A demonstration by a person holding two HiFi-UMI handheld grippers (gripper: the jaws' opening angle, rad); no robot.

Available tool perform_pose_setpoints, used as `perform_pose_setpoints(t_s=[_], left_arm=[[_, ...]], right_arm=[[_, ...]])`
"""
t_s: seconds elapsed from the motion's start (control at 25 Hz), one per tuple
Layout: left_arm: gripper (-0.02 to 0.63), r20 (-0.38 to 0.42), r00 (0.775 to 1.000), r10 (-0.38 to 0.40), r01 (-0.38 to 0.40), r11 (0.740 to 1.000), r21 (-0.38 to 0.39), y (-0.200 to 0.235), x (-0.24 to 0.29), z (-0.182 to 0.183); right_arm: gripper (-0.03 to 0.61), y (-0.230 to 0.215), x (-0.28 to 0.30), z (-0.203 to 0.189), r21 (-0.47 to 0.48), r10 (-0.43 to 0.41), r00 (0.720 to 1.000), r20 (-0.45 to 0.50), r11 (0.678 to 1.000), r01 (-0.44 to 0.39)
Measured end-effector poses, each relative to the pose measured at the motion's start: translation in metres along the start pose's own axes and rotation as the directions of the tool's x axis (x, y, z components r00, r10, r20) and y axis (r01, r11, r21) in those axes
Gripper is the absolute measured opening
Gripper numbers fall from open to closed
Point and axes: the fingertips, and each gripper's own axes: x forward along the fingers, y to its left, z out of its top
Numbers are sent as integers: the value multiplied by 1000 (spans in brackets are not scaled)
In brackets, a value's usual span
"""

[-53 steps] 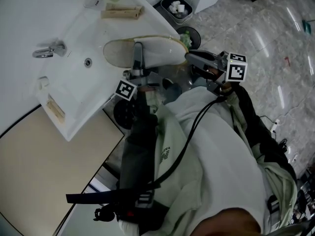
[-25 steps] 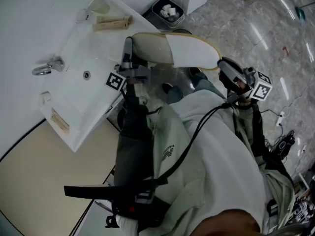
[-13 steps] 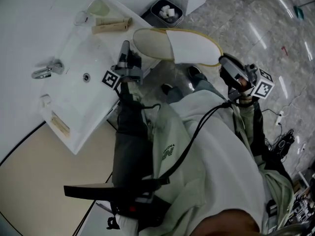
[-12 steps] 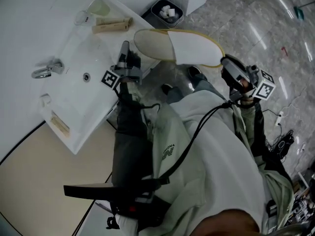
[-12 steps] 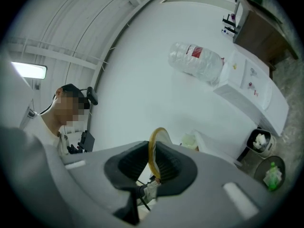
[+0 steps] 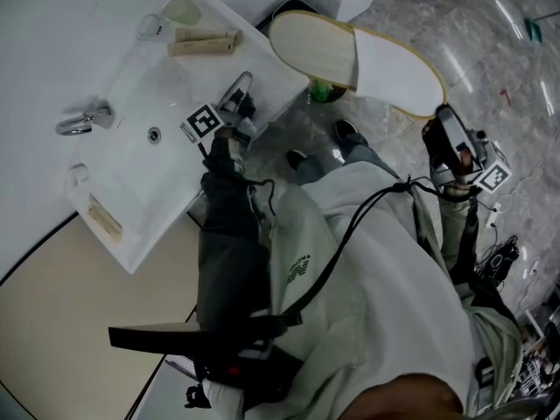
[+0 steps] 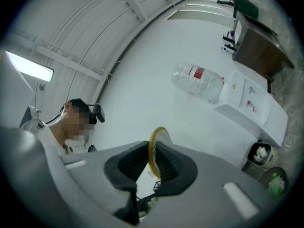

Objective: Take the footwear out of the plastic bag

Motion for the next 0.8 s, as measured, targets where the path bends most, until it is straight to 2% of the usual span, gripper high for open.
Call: perform_pose_setpoints(t_s=[0.12, 0.16, 0.24, 0.28, 0.36, 0.44, 0.52, 0.6, 0.72, 0.76, 0.8], left_arm=[[13, -84, 996, 26, -28, 999, -20, 3, 10, -13], [42, -122, 992, 41, -45, 999, -30, 4, 14, -16], [194, -232, 970, 77, -88, 995, -38, 5, 19, -28], [238, -290, 952, 96, -111, 993, -36, 5, 21, -34], [285, -368, 920, 136, -158, 987, -29, 3, 21, -42], [328, -387, 905, 174, -202, 979, -31, 4, 16, -44], [368, -380, 902, 202, -234, 971, -40, 3, 9, -43], [430, -381, 898, 219, -252, 967, -39, 0, -1, -44], [468, -405, 887, 221, -257, 966, -37, -6, -13, -52], [470, -431, 873, 228, -266, 964, -28, -4, -14, -56], [469, -479, 841, 251, -285, 959, 2, 1, -16, -61]], right_arm=[[48, -17, 24, -10, 66, 30, 998, 62, 997, -34], [48, -26, 33, -16, 93, 36, 997, 70, 995, -42], [48, -44, 54, -31, 145, 41, 997, 64, 988, -50], [48, -51, 64, -39, 163, 42, 998, 51, 985, -50], [49, -65, 83, -54, 186, 46, 999, 17, 981, -48], [49, -76, 98, -66, 210, 48, 999, -8, 977, -45], [49, -83, 108, -75, 240, 52, 998, -19, 970, -46], [49, -84, 118, -83, 265, 67, 997, -27, 963, -57], [49, -83, 133, -97, 288, 88, 995, -53, 955, -69], [49, -84, 138, -101, 293, 89, 994, -61, 954, -67], [49, -85, 141, -105, 299, 90, 994, -69, 952, -65]])
